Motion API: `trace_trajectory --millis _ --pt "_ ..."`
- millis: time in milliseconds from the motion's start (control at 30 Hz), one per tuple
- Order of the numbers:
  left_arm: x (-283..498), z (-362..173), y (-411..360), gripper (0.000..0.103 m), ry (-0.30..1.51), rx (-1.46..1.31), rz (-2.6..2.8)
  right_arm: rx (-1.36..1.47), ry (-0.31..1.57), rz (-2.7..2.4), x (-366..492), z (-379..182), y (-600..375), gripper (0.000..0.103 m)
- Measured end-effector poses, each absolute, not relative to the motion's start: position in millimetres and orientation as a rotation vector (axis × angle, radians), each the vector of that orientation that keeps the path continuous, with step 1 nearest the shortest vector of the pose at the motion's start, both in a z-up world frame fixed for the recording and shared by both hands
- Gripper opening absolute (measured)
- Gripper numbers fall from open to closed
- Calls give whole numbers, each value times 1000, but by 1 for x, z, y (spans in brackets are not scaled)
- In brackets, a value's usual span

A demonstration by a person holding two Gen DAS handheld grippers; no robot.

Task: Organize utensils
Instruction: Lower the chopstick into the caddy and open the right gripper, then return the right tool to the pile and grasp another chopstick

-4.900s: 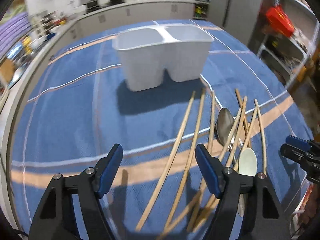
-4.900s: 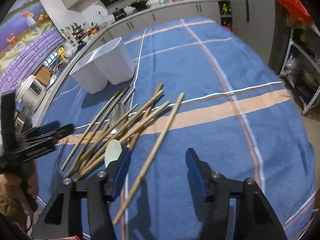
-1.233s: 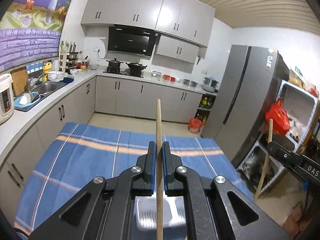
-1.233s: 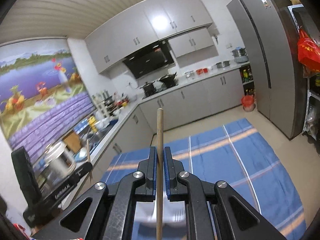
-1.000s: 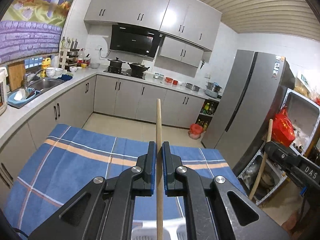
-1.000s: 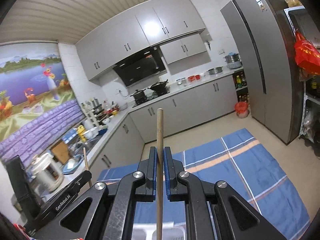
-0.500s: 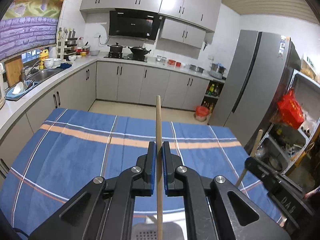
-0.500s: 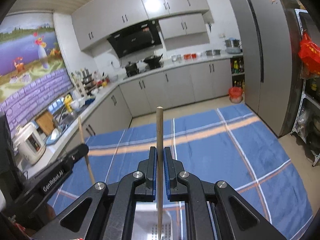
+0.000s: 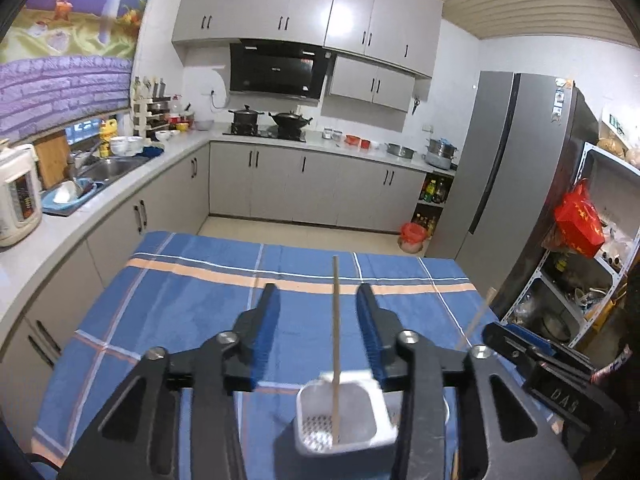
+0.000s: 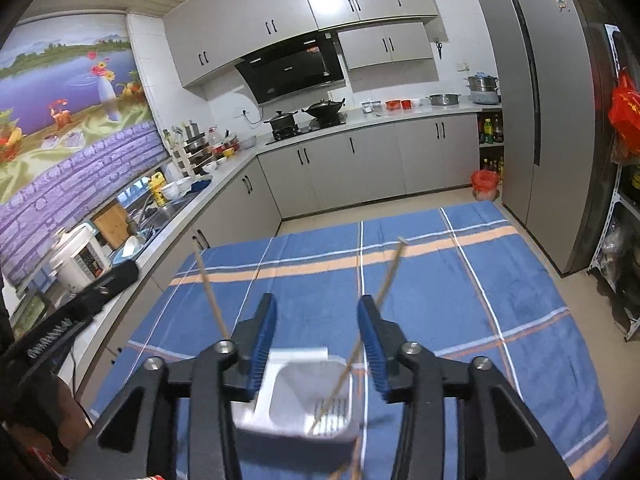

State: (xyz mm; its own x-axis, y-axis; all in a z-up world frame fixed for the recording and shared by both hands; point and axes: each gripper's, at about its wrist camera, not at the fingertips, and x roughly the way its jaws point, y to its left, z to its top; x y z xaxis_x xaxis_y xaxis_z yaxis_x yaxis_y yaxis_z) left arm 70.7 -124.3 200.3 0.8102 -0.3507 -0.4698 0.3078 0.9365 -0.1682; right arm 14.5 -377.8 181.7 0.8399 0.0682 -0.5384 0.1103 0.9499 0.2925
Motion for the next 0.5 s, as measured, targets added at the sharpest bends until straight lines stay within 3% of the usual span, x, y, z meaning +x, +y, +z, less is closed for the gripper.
trace_trajectory --millis 200,500 --pt "21 176 -102 48 598 -50 -361 344 709 -35 -43 146 -387 52" --pt "-25 71 -131 48 916 58 -495 468 955 -52 -104 58 -400 52"
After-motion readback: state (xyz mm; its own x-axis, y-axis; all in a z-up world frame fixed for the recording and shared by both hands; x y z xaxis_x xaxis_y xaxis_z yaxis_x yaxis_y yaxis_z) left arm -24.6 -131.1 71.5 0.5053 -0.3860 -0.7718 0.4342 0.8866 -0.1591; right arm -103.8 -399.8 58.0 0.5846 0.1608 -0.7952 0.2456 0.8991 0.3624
